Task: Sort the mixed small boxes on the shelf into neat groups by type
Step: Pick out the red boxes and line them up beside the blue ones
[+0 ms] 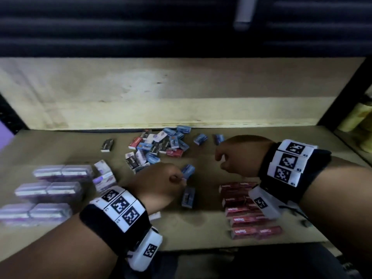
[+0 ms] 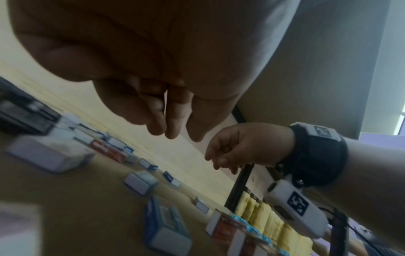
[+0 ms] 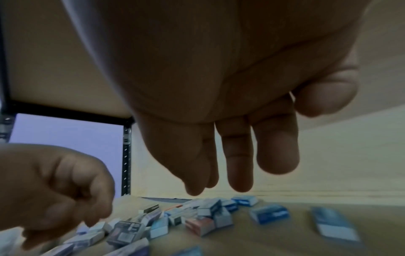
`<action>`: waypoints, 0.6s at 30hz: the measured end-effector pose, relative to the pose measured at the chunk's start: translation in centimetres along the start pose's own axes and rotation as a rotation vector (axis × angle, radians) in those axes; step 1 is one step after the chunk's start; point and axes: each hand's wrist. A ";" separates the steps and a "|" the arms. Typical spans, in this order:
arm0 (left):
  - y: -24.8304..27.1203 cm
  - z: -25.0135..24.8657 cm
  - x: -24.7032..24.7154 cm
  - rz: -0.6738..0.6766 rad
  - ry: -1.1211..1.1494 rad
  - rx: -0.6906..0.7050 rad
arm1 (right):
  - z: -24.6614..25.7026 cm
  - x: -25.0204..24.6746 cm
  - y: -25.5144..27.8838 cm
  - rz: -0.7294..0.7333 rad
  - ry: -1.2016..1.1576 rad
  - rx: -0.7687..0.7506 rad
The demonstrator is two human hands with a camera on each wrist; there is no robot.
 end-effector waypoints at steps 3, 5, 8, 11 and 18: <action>1.6 1.7 -0.9 -0.037 0.055 -0.080 | 2.3 -0.8 -2.2 0.056 0.072 -0.048; 2.6 2.7 -1.5 -0.041 0.091 -0.111 | 3.9 -1.4 -3.8 0.089 0.120 -0.078; 3.7 3.8 -1.9 -0.079 0.054 -0.121 | 5.7 -2.0 -6.2 0.109 0.169 -0.109; 4.5 4.8 -2.1 -0.063 0.040 -0.120 | 6.9 -2.1 -8.5 0.120 0.187 -0.144; 5.7 6.3 -2.5 -0.018 0.128 -0.139 | 9.0 -0.7 -12.7 0.215 0.290 -0.201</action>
Point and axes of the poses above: each hand's wrist, its own y-axis away from the middle knuckle, its own x-axis out of the palm, z = x × y, and after that the axes turned 1 degree about -y, right-handed
